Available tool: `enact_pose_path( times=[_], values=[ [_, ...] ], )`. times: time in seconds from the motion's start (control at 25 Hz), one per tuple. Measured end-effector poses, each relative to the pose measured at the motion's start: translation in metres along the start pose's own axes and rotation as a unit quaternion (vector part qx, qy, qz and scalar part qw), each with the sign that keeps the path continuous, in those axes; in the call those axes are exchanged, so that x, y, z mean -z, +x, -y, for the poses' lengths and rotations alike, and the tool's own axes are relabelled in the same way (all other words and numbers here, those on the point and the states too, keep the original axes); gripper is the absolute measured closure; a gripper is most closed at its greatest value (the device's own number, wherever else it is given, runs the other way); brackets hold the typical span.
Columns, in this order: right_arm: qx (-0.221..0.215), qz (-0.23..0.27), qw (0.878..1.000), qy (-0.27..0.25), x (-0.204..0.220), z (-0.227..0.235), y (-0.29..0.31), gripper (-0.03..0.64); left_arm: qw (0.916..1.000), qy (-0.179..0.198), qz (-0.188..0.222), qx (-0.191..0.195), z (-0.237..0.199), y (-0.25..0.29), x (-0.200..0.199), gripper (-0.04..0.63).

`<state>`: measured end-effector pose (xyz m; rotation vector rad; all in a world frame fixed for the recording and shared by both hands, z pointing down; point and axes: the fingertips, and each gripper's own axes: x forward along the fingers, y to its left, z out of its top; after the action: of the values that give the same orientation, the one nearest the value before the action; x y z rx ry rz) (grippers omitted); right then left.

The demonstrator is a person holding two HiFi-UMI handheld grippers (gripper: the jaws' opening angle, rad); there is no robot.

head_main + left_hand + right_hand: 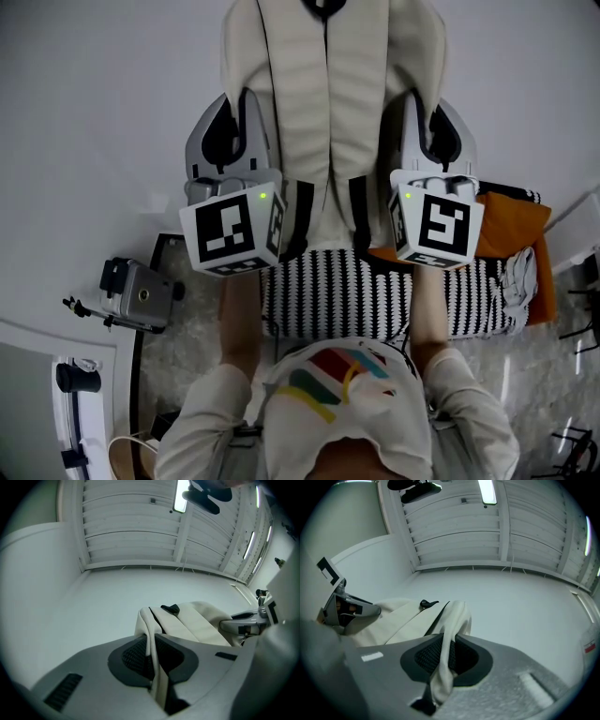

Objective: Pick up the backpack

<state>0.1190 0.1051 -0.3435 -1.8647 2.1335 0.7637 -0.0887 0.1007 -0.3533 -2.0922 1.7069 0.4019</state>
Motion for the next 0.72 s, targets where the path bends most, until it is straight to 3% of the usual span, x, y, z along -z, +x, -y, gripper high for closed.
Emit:
enact_pose_path(
  times=[0.72],
  values=[
    [-0.005,0.017,1.0,0.005,-0.012,0.008,-0.009,0.568,0.9998,0.013,0.012,-0.006,0.012,-0.011,-0.02,0.552]
  ],
)
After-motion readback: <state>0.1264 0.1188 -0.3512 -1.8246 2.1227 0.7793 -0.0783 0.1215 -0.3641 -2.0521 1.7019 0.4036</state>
